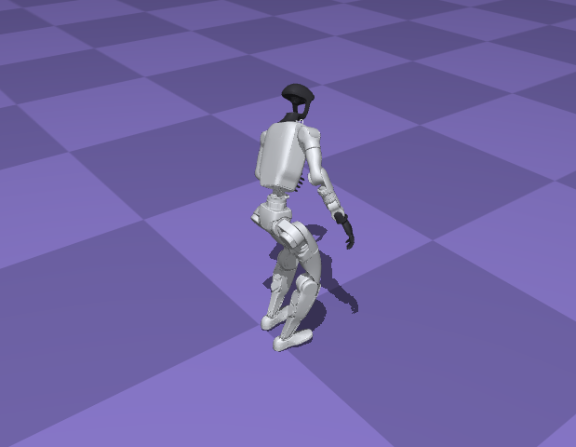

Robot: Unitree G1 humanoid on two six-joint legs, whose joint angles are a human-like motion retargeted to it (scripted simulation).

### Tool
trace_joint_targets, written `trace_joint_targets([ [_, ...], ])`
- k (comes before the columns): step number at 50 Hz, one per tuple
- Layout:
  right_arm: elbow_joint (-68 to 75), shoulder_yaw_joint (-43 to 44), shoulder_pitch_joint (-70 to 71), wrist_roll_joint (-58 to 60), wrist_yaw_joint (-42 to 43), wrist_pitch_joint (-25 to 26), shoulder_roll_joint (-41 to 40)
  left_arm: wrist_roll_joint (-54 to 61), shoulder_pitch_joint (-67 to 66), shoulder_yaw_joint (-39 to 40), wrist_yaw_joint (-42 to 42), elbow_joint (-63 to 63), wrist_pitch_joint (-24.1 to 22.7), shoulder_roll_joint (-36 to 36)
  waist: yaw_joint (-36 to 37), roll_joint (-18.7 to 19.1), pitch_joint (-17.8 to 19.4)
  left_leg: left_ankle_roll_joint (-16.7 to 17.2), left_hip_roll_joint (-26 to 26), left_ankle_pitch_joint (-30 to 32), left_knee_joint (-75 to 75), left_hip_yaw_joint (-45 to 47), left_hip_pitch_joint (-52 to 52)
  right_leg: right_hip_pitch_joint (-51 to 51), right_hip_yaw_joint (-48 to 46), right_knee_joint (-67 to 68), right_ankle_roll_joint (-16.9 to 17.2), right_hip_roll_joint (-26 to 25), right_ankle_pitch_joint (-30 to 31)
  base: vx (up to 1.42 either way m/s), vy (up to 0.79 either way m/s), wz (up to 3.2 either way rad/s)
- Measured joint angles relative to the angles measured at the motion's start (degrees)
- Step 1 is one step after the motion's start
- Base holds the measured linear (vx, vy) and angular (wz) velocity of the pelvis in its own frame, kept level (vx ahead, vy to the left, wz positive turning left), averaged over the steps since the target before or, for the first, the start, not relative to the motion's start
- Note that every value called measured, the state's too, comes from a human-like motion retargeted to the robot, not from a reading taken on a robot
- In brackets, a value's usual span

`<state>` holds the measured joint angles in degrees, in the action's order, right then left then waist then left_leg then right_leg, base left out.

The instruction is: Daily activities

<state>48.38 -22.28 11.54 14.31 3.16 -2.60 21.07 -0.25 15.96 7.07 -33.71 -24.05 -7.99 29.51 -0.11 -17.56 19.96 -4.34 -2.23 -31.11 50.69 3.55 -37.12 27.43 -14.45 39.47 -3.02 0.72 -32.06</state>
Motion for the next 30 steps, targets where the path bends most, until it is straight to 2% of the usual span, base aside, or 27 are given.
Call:
trace_joint_targets([
  [11,1.9,1.0,2.6,2.1,-0.9,0.6,1.1,-2.6,-1.6,3.8,3.2,3.0,0.5,0.5,2.7,4.9,1.4,1.0,1.2,-0.8,-1.5,-1.5,2.1,-3.2,-3.1,-1.6,0.2,1.2,-0.4,0.08,0.0,0.24],
  [15,2.7,1.2,3.6,2.7,-0.8,0.9,1.4,-5.2,-2.8,6.5,3.9,8.5,0.4,2.1,4.1,7.6,0.9,1.3,2.2,-0.8,-2.4,-1.8,3.9,-4.8,-4.1,-0.8,0.4,2.5,-1.1,0.07,-0.01,0.3],
  [20,1.8,0.3,6.5,3.9,-1.8,1.2,2.3,-12.7,-4.1,9.0,6.9,21.2,1.9,4.6,5.1,10.4,0.0,1.2,4.8,-0.3,-7.0,-2.2,10.4,-9.8,-5.0,-1.2,0.6,4.7,-2.1,0.08,-0.01,0.34],
  [25,-5.6,-2.3,9.1,4.0,-2.6,0.2,3.1,-22.2,-4.3,5.2,11.4,34.8,1.6,7.6,4.7,13.3,-2.3,1.2,5.9,-1.4,-6.7,-2.6,15.0,-13.7,-5.4,1.9,1.2,6.4,-3.4,0.07,-0.01,0.28],
  [30,-22.4,-4.9,14.5,3.0,-4.6,-1.8,5.4,-29.6,-1.1,-5.6,19.9,44.2,0.2,9.1,1.7,15.2,-4.0,1.6,6.2,-2.5,-7.6,-2.8,20.0,-18.1,-4.6,2.2,1.6,6.3,-4.3,0.07,-0.02,0.11],
])
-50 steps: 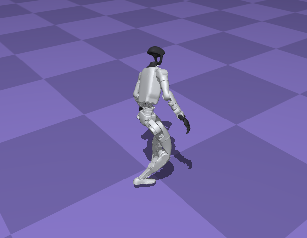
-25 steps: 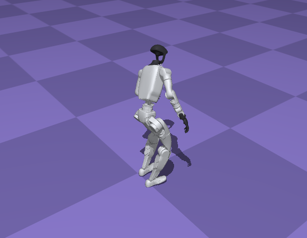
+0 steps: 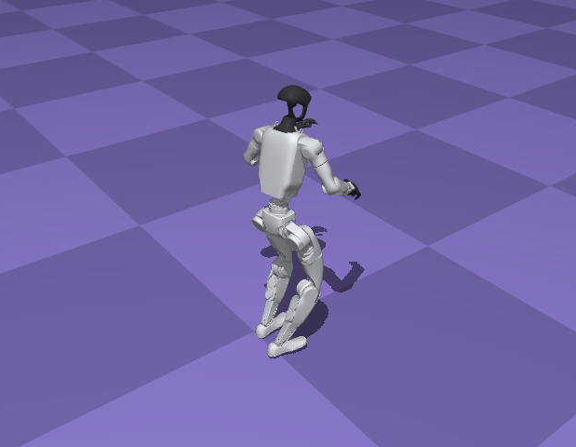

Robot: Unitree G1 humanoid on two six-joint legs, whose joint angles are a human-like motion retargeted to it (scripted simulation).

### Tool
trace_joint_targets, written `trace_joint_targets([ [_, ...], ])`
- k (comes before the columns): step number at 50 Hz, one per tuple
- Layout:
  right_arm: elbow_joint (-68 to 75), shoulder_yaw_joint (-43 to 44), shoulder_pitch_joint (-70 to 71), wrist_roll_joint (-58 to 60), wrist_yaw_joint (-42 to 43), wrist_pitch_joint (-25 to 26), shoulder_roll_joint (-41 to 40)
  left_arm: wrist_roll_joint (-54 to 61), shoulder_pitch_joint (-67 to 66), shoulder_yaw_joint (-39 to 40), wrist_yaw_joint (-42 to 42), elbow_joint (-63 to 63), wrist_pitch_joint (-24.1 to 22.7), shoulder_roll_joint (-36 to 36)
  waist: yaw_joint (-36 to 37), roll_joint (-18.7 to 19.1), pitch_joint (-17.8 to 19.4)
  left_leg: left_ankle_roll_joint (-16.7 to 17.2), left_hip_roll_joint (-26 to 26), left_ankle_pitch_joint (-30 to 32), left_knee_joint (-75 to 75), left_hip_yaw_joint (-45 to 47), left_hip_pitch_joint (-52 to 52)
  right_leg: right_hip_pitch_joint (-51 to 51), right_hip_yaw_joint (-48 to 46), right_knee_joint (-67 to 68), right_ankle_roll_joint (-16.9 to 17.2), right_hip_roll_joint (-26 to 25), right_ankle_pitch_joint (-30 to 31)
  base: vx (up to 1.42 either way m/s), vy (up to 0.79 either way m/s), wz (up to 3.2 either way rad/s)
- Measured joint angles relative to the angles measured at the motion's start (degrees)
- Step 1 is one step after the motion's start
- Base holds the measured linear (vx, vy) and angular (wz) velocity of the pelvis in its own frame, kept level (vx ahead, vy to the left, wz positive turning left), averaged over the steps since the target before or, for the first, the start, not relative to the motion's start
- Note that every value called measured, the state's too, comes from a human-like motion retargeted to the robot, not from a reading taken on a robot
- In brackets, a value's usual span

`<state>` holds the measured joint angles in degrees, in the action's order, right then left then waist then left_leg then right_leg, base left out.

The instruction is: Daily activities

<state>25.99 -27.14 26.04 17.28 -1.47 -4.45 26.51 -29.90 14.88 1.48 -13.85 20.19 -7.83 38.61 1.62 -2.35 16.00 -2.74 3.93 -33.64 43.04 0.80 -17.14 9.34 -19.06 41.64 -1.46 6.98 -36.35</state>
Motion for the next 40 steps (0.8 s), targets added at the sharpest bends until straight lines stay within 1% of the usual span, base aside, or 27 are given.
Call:
trace_joint_targets([
  [2,-9.5,0.6,2.7,-0.9,-1.5,0.0,2.2,-1.6,3.6,-6.0,4.5,-0.5,-0.3,0.5,-1.1,0.9,0.2,0.4,-0.3,0.2,-1.5,-0.2,2.3,-2.4,0.3,-2.0,-0.1,-0.9,0.5,0.04,-0.02,0.0],
  [3,-12.5,0.3,4.1,-0.9,-1.3,-0.8,2.5,-2.1,3.6,-8.6,6.2,-0.6,-0.7,0.7,-1.8,1.2,-0.1,0.5,-0.5,-0.3,-0.2,-0.2,2.4,-2.7,0.5,-1.0,0.0,-0.9,0.1,0.0,0.0,0.0],
  [5,-21.6,1.4,7.4,-1.9,-1.6,-0.8,4.7,-3.3,8.0,-14.3,10.2,-4.3,-0.9,1.1,-3.1,1.9,-0.1,1.0,-1.2,-0.3,-1.1,-0.4,3.6,-4.2,0.8,-3.3,-0.2,-2.2,0.6,0.05,-0.05,-0.06],
  [9,-33.0,2.9,12.8,-2.4,0.9,-2.1,6.7,-4.6,11.1,-22.5,15.4,-10.2,-1.1,1.1,-5.4,2.6,-0.6,1.7,-2.3,-1.4,1.9,-0.5,3.7,-5.2,1.2,-2.3,-0.5,-3.2,0.3,0.0,0.0,0.0],
  [12,-38.7,5.3,14.9,-3.1,3.3,-2.0,7.6,-4.3,14.7,-26.7,16.8,-14.7,-1.4,0.4,-6.1,3.1,-0.4,2.3,-3.3,-1.8,3.7,-0.5,3.6,-6.0,1.2,-2.5,-0.7,-4.2,0.6,0.0,0.0,0.0],
  [15,-40.6,8.6,14.3,-4.4,6.1,-1.8,7.9,-2.7,19.2,-28.7,15.6,-18.1,-2.3,-0.3,-5.5,3.5,0.1,2.6,-4.5,-2.0,4.0,-0.3,3.9,-7.2,1.2,-4.7,-0.8,-5.6,1.4,0.0,0.0,0.0],
  [20,-37.4,11.2,9.5,-5.7,10.2,-2.0,5.9,-0.7,23.0,-25.8,10.2,-16.2,-3.5,0.0,-4.4,4.5,0.5,2.3,-5.7,-3.4,6.7,-0.1,3.8,-7.6,1.0,-3.2,-0.4,-6.2,0.6,0.0,0.0,0.0],
  [23,-34.6,10.2,9.8,-5.3,12.2,-1.6,4.5,-1.3,25.9,-26.2,8.0,-14.5,-4.1,1.4,-3.7,5.0,0.4,2.0,-6.0,-3.8,7.1,0.1,3.9,-7.7,1.1,-2.7,-0.2,-6.4,0.3,0.0,0.0,0.0],
  [25,-32.1,7.9,11.9,-4.3,12.9,-1.0,3.5,-2.6,28.4,-28.0,7.6,-14.1,-4.2,2.6,-3.2,5.2,0.2,1.7,-6.2,-4.1,7.4,0.1,4.0,-7.6,1.3,-2.2,-0.1,-6.5,0.1,0.0,0.0,0.0],
  [28,-24.7,1.5,18.6,-2.1,12.4,0.4,1.3,-5.1,33.8,-33.5,8.5,-15.7,-4.1,4.0,-2.7,5.2,0.0,1.2,-6.3,-4.3,7.4,0.4,4.0,-7.2,1.6,-1.6,-0.1,-6.4,-0.1,0.0,0.0,0.0],
  [32,-7.3,-9.7,30.4,1.6,9.4,2.5,-4.4,-6.5,42.3,-42.9,10.4,-21.9,-3.9,2.4,-1.9,4.6,0.0,0.9,-6.1,-4.1,7.0,1.1,3.8,-6.2,2.1,-0.4,-0.2,-6.0,-0.1,0.0,0.0,0.0],
  [34,0.4,-13.9,34.1,2.9,7.6,3.3,-7.4,-6.0,44.7,-45.8,10.8,-24.9,-3.7,0.6,-1.5,4.2,0.1,0.8,-5.9,-3.9,7.1,1.4,3.6,-5.4,2.3,0.6,-0.2,-5.7,-0.1,0.0,0.0,0.0],
  [35,3.3,-15.3,35.2,3.4,6.8,3.5,-8.7,-5.5,45.2,-46.5,10.8,-26.0,-3.6,-0.3,-1.3,4.0,0.2,0.8,-5.8,-3.9,7.2,1.4,3.4,-5.1,2.4,1.1,-0.2,-5.5,-0.1,0.0,0.0,0.0],
  [37,4.8,-15.9,36.0,3.3,5.8,3.2,-9.5,-4.2,44.8,-45.9,10.2,-26.6,-3.5,-1.6,-1.3,3.7,0.4,0.7,-5.6,-3.8,7.4,1.3,2.9,-4.5,2.5,1.9,-0.1,-5.2,-0.2,0.0,0.0,0.0],
  [40,0.0,-13.4,35.1,1.5,5.5,1.7,-7.9,-2.0,42.1,-42.0,8.5,-24.6,-3.8,-2.2,-1.6,3.4,0.9,0.7,-5.0,-3.8,7.5,0.9,2.3,-3.8,2.5,2.3,0.1,-4.8,-0.5,0.0,0.0,0.0],
])
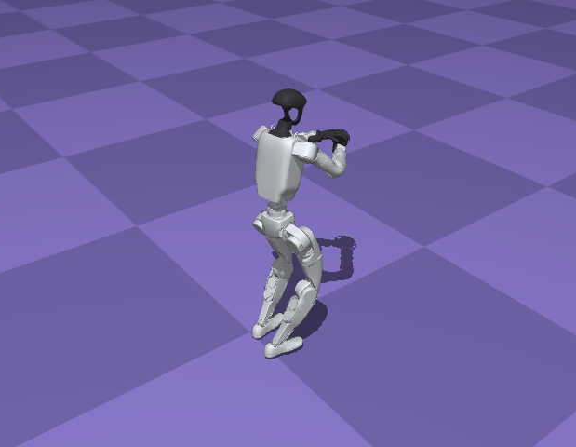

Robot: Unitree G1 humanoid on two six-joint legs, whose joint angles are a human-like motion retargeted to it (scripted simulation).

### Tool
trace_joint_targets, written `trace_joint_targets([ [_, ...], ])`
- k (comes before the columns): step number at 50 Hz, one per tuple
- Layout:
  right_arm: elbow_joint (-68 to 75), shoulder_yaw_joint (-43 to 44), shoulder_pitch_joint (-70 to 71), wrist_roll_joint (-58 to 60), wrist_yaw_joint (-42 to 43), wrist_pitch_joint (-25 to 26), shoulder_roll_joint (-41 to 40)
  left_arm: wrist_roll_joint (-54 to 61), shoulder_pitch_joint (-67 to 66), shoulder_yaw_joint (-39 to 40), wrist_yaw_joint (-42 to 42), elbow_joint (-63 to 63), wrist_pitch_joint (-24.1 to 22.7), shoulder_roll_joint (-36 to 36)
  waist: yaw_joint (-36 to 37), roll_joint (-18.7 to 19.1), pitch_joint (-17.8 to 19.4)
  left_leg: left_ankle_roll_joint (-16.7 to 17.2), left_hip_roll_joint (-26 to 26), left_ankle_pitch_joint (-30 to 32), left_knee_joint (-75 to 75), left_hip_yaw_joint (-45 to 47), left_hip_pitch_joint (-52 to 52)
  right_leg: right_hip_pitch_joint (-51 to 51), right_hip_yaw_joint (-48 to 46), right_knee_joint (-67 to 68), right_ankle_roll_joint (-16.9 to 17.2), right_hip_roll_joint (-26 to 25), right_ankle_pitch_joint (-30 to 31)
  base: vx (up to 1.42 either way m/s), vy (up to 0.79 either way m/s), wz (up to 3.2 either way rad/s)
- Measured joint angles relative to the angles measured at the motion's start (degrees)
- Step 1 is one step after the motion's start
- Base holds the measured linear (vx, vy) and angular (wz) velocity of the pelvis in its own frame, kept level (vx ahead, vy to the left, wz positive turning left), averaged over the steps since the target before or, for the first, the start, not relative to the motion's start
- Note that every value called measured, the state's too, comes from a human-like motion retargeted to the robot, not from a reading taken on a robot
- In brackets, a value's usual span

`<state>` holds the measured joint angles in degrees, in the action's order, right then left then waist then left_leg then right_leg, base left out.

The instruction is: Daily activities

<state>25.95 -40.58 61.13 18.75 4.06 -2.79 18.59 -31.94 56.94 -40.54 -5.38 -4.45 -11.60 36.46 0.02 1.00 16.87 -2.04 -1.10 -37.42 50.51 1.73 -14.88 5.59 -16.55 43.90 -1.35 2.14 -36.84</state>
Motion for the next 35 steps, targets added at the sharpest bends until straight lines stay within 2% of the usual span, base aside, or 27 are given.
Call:
trace_joint_targets([
  [8,-30.8,14.8,-8.7,-2.8,3.9,-2.2,13.3,5.8,-15.1,14.6,-0.7,11.8,-0.5,2.3,-1.4,0.5,1.2,0.4,1.2,0.5,-1.4,-1.6,-0.9,0.4,-0.6,-1.2,-0.6,0.1,0.2,0.01,0.0,0.07],
  [17,-43.7,24.5,-16.7,4.8,10.1,-2.9,22.5,11.6,-32.5,24.9,1.5,17.3,-1.1,1.4,-1.4,1.0,3.0,0.7,2.5,1.0,-3.7,-2.6,-0.1,-0.2,-2.3,-1.4,-0.5,1.5,0.1,0.01,0.01,0.2],
  [24,-44.5,27.7,-23.6,6.4,11.0,-3.1,21.6,15.3,-39.8,32.1,0.9,18.6,-0.4,-3.7,-0.1,1.5,4.2,0.5,4.0,1.3,-4.3,-3.0,1.3,-1.2,-3.0,0.4,-0.7,3.2,-0.7,0.0,0.01,0.16],
  [29,-42.7,25.5,-23.0,3.5,9.2,-3.2,18.7,16.6,-40.1,33.1,-0.6,18.0,0.3,-7.6,1.3,1.4,4.4,0.1,4.7,0.9,-3.3,-3.0,1.6,-1.4,-2.8,2.2,-1.0,4.0,-1.3,0.0,0.0,0.0],
  [35,-42.4,21.6,-19.3,-0.3,5.7,-3.4,17.0,17.4,-40.9,32.8,0.2,18.5,1.4,-8.7,2.4,0.9,4.4,-0.3,5.4,0.1,-1.8,-2.9,1.2,-0.3,-1.5,5.1,-1.1,4.6,-1.9,0.0,0.0,0.0],
])
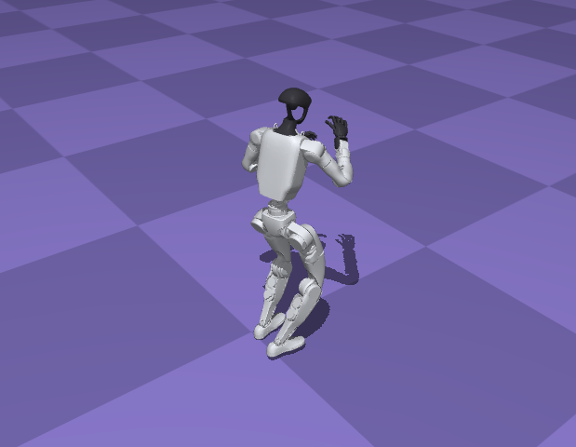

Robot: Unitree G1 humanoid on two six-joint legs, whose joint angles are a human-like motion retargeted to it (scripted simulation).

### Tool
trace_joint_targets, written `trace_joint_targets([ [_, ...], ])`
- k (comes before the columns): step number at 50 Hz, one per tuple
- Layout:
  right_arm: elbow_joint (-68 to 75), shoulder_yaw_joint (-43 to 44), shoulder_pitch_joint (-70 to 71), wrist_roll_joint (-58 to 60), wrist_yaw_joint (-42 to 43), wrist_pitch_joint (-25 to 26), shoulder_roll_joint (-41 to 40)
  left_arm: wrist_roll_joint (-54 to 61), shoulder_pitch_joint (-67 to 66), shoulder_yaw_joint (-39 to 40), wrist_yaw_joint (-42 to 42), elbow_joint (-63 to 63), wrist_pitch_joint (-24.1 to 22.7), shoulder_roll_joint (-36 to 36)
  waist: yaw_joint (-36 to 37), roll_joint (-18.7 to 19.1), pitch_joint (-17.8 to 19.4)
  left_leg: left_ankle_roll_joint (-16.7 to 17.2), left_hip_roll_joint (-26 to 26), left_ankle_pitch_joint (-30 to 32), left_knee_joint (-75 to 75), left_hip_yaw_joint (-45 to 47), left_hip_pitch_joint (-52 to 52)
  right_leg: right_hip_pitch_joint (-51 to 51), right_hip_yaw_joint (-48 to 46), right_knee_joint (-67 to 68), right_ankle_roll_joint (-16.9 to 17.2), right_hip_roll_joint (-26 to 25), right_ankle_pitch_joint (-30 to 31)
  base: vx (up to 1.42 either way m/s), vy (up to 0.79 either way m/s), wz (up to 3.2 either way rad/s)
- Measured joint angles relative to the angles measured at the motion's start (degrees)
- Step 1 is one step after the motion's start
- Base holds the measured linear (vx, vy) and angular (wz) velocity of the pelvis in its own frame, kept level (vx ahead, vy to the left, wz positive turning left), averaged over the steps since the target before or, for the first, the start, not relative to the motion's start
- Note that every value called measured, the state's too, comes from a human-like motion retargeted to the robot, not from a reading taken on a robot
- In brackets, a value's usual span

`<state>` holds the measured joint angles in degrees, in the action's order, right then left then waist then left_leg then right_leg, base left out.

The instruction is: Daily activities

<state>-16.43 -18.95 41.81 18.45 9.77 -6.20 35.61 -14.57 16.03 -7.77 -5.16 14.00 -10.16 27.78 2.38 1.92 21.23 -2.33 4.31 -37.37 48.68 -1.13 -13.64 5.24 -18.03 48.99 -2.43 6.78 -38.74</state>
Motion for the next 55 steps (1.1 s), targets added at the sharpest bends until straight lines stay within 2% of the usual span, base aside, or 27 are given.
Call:
trace_joint_targets([
  [5,-0.1,-3.0,2.2,-5.1,-2.9,0.3,-1.6,0.2,2.1,-0.6,0.5,0.5,1.4,1.5,-0.7,-1.5,-0.6,0.0,0.9,-0.1,-0.1,0.4,-0.1,2.6,3.1,3.2,0.9,0.5,0.3,0.0,0.0,0.0],
  [10,0.9,-8.8,2.9,-10.5,-6.7,0.5,-5.0,-1.3,14.6,-6.1,-0.5,-1.5,2.9,2.0,-3.1,-2.7,-1.9,0.3,1.7,0.5,-0.4,0.2,-0.6,4.5,6.9,3.3,2.1,-0.1,1.0,-0.02,-0.03,0.08],
  [15,1.5,-12.8,1.4,-13.6,-10.7,0.9,-6.0,-1.6,28.2,-13.5,0.3,-6.6,3.7,1.1,-5.3,-1.5,-2.6,1.2,0.0,1.2,-0.8,-0.4,-0.5,3.2,6.8,-0.5,1.9,-2.4,2.3,-0.04,-0.06,-0.01],
  [20,-0.9,-11.2,0.3,-15.1,-9.2,0.3,-5.1,-1.2,32.4,-15.8,0.7,-9.0,3.4,0.0,-7.3,0.3,-2.3,2.4,-2.6,1.4,-0.2,-0.7,-0.7,1.9,6.2,-4.0,1.8,-5.0,4.0,-0.04,-0.04,-0.07],
  [31,-4.1,-1.5,1.9,-14.3,2.0,-1.1,-5.7,0.7,23.5,-9.9,-0.2,-5.8,0.9,-1.5,-8.0,1.2,-2.3,3.4,-5.8,2.0,0.5,0.7,-1.9,2.2,7.4,-7.4,1.7,-8.0,5.8,0.0,0.0,0.0],
  [36,-2.6,-3.3,0.9,-13.4,0.6,-0.5,-7.5,-0.9,21.5,-9.9,0.8,-3.3,0.8,-1.2,-6.2,0.5,-2.3,3.0,-5.6,1.7,1.2,0.7,-2.3,2.8,7.5,-6.2,1.9,-7.8,5.1,0.0,0.0,0.0],
  [45,10.9,-14.8,6.3,-11.1,-10.3,3.3,-11.5,-2.0,18.1,-11.9,1.9,-4.7,3.3,-2.7,-1.6,-1.8,-1.6,1.9,-3.9,2.5,0.8,0.3,-3.3,4.8,7.4,-4.1,1.6,-6.2,4.4,0.0,0.0,0.0],
  [49,9.5,-13.9,6.4,-10.5,-8.6,2.9,-10.2,0.3,11.4,-8.2,-0.1,-4.6,3.6,-2.2,-0.8,-2.5,-0.8,1.5,-3.2,2.7,0.6,0.0,-4.4,6.0,7.4,-3.6,1.5,-5.7,4.4,0.0,0.0,0.0],
  [55,-1.0,-7.2,3.5,-7.7,-1.5,0.8,-5.3,2.7,0.6,-1.3,-1.2,-3.6,2.9,-0.8,-1.0,-2.3,0.4,1.2,-2.9,2.1,2.7,-0.3,-6.3,7.9,7.8,-1.5,1.4,-5.5,3.8,0.0,0.0,0.0],
])
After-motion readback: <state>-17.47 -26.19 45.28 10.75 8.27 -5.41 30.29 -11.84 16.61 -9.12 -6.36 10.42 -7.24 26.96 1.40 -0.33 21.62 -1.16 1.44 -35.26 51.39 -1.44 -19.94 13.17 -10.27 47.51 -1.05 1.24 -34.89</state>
